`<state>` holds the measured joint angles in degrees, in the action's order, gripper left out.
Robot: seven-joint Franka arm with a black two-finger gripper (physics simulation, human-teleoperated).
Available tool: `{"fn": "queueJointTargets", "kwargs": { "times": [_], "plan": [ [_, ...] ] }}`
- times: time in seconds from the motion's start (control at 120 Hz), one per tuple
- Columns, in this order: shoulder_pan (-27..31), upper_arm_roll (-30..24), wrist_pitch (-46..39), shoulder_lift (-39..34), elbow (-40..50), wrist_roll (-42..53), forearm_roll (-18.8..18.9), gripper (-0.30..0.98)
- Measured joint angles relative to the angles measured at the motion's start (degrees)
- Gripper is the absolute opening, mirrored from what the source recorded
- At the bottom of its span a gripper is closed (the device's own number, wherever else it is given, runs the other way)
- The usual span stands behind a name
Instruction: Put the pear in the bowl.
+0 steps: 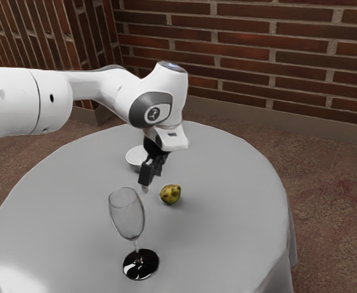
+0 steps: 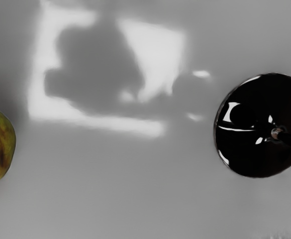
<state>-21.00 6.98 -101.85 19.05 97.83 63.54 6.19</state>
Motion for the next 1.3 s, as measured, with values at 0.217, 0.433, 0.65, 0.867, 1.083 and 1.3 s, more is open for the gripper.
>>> {"fn": "queueJointTargets", "kwargs": {
  "times": [0.217, 0.433, 0.65, 0.867, 1.083, 1.3],
  "plan": [
    [-0.01, 0.33, -7.76, 1.76, 1.3, 17.47, -7.04, 0.69],
    [0.01, 4.62, -13.98, 5.1, 0.59, 24.12, -14.9, 0.69],
    [-0.02, 5.86, -16.63, 8.72, -0.68, 27.63, -17.67, 0.69],
    [0.08, 8.09, -18.66, 12.18, -1.76, 29.66, -19.11, 0.69],
    [0.08, 8.14, -20.18, 14.38, -3.94, 31.45, -19.46, 0.69],
    [0.42, 8.14, -20.97, 15.99, -3.85, 32.76, -20.29, 0.69]
  ]
}}
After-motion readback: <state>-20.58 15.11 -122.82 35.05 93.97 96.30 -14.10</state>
